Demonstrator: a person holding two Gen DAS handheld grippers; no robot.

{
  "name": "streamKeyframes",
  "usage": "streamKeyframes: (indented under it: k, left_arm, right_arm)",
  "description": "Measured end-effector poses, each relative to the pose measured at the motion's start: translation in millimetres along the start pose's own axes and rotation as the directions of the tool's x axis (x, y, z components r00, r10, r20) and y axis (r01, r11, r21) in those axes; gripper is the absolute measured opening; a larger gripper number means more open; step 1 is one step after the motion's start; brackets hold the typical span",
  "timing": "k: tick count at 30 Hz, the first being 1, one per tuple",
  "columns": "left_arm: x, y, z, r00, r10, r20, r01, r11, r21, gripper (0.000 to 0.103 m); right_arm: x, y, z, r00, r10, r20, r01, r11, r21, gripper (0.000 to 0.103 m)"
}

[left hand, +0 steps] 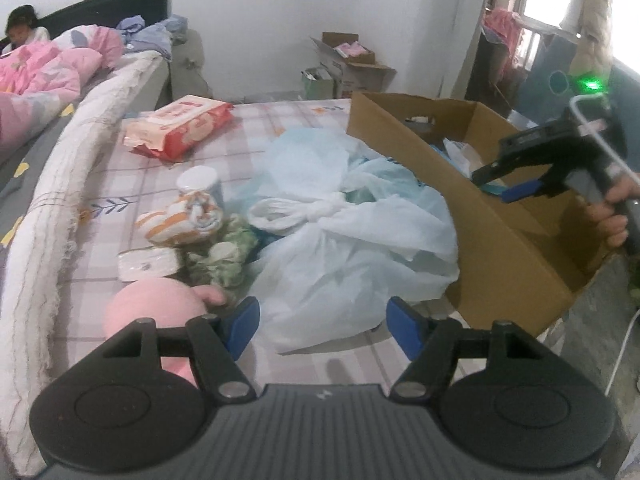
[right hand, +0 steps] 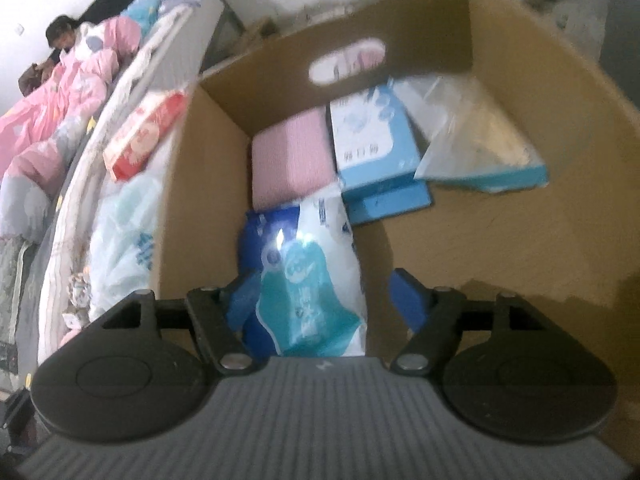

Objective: Organize soft objects
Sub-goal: 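Move the right tool to the pink plush toy and close on it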

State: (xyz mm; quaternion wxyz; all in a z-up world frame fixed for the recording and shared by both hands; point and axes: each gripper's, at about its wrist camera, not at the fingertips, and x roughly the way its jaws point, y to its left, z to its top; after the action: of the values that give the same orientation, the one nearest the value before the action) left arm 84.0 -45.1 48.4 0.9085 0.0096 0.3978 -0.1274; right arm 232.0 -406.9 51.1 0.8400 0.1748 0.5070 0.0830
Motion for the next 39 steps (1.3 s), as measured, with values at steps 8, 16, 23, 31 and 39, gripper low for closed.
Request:
streamKeyframes:
  k: [8,16,23,31,39]
  left_arm:
    - [-21,15,-15,0.998,0.039,0.042,-0.039,0.999,-0.020,0.072]
    - [-43,38,-36,0.996,0.070,0.055,-0.066,0.995,-0.078,0.072]
    - [-60,61,-60,0.992,0.112,0.054,-0.105,0.987,-0.123,0.072]
    - [-71,92,-83,0.990,0.136,0.045,-0.124,0.972,-0.200,0.072]
    - [-47,89,-66,0.992,0.124,0.036,-0.122,0.990,-0.066,0.073]
  right_arm:
    - [-60,35,-8,0.985,0.029,0.170,-0.012,0.995,-0.102,0.072]
    - [-77,109,-36,0.959,0.243,0.148,-0.210,0.955,-0.210,0.072]
    - [-52,177,-65,0.917,0.398,0.019,-0.385,0.897,-0.217,0.072]
    - [-16,236,-113,0.874,0.467,-0.134,-0.486,0.852,-0.197,0.072]
    - [45,248,-139,0.855,0.485,-0.181,-0.498,0.867,-0.028,0.072]
